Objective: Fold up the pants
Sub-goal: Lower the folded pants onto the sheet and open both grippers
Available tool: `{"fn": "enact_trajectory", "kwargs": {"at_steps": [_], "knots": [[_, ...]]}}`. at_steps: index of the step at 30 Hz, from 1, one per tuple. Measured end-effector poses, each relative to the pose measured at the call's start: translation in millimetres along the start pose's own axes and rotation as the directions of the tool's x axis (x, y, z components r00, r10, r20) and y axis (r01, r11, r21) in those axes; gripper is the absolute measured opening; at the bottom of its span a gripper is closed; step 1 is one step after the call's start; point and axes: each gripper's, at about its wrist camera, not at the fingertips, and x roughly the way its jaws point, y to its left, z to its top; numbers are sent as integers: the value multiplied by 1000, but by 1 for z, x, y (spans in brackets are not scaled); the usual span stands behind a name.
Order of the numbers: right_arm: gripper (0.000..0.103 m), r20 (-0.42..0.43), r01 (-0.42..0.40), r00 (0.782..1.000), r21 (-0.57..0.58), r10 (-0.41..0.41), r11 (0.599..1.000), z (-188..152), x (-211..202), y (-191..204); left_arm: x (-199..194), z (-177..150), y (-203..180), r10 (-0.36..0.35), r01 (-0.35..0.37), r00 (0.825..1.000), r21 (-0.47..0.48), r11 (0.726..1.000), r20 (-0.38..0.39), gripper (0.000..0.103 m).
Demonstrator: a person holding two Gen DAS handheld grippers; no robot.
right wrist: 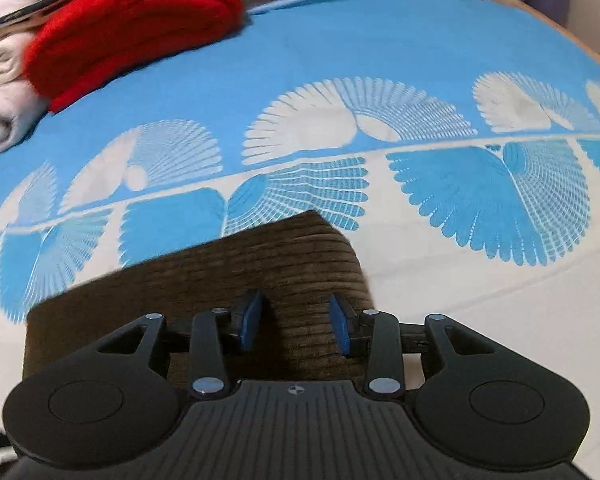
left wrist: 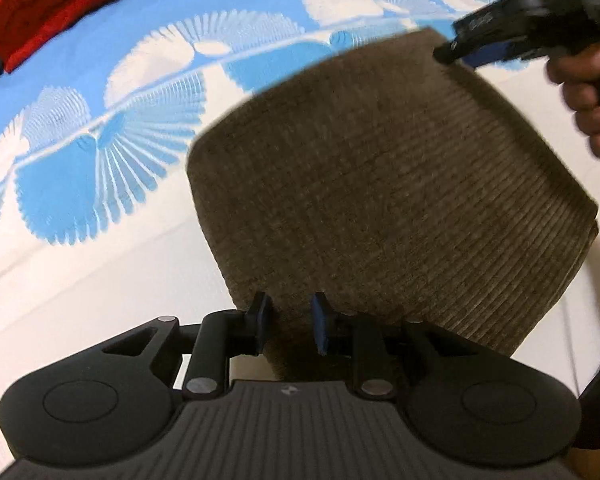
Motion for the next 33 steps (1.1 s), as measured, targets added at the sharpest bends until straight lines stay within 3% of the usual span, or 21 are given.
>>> {"fn": "enact_trajectory", "kwargs": {"at_steps": [2, 6, 8, 10, 12, 15, 18, 20, 22, 24, 26, 27, 30, 33], "knots": [[41, 3, 37, 999, 14, -37, 999, 4, 4, 2, -14, 8, 3, 13, -12, 997, -13, 1000, 82, 29], [42, 7, 70, 998, -26, -69, 997, 4, 9, 8, -33, 23, 18, -15, 47, 973, -133, 990, 232, 29], [42, 13, 71, 997, -40, -71, 997, 3, 8, 8, -16, 28, 23, 4, 34, 979, -180, 983, 205, 29], [43, 17, 60, 998, -31, -60, 998, 3, 9, 4, 17, 27, 22, 60, -50, 997, -172, 984, 53, 30], [45, 33, 48, 998, -16, -48, 999, 3, 4, 0, 34, 24, 16, 124, -126, 992, -128, 984, -20, 31], [50, 83, 36, 996, 6, -37, 999, 0, -15, -3, 9, 30, 11, 135, -125, 989, -140, 982, 64, 32], [55, 117, -6, 993, -50, 12, 999, -5, -43, 4, -20, 28, 9, 47, -22, 984, -148, 989, 172, 38], [58, 105, -59, 992, -94, 69, 994, -11, -60, 6, -18, 25, 6, -3, 23, 987, -127, 992, 158, 43], [65, 48, -119, 991, -151, 127, 981, -21, -67, 8, 5, 19, -1, 2, 4, 998, -88, 996, 59, 47], [70, -109, -142, 987, -215, 121, 966, -39, -55, 9, 15, 14, -10, 64, -62, 997, -34, 997, 44, 59], [70, -248, -73, 969, -294, -3, 953, -64, -36, 8, 4, 13, -17, 110, -109, 992, -17, 994, 60, 67], [71, -258, -30, 964, -343, -63, 939, -75, -34, 7, -2, 12, -19, 119, -118, 991, -17, 993, 67, 67], [71, -173, 17, 981, -363, -85, 932, -80, -61, 8, -24, 3, -23, 145, -144, 978, -21, 989, 152, 84], [71, -35, 17, 999, -257, -27, 966, -75, -107, 3, -47, -2, -23, 166, -159, 971, -54, 986, 173, 85]]}}
